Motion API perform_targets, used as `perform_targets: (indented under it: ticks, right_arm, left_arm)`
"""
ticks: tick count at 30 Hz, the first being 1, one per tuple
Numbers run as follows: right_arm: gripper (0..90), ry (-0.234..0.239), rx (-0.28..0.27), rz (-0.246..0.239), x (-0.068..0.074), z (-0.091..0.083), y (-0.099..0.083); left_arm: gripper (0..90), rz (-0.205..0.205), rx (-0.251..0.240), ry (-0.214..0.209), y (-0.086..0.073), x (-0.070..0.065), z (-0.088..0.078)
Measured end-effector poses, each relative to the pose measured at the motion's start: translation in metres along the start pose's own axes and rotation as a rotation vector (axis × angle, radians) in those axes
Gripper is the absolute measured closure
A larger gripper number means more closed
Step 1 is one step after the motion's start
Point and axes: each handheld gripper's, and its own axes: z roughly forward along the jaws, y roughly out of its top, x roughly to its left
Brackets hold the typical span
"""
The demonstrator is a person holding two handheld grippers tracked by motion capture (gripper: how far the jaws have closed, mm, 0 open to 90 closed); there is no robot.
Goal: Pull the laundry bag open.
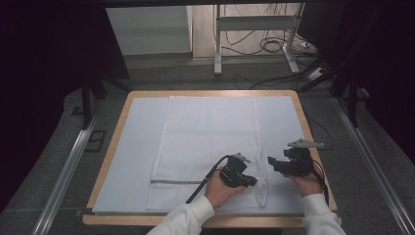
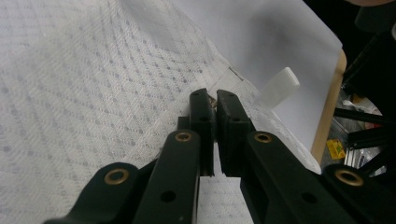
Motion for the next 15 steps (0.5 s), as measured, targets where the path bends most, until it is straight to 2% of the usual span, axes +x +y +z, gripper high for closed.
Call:
perform_targets:
  ticks: [3, 6, 8, 15]
  right_arm:
    - [27.1, 0.016, -0.001, 0.007, 0.002, 0.0, 0.001]
    - [26.3, 0.02, 0.0, 0.017, 0.003, 0.0, 0.001]
    - [25.9, 0.019, 0.003, 0.031, 0.002, -0.001, 0.002]
    - [25.8, 0.027, 0.005, 0.035, 0.003, -0.001, 0.002]
  left_arm:
    - [87.0, -0.007, -0.009, -0.011, 0.0, 0.001, -0.003]
    - [87.0, 0.013, -0.015, 0.002, 0.0, 0.001, -0.007]
    - [87.0, 0.014, -0.024, 0.001, 0.0, 0.0, -0.009]
    - [87.1, 0.013, -0.035, 0.003, 0.0, 0.0, -0.011]
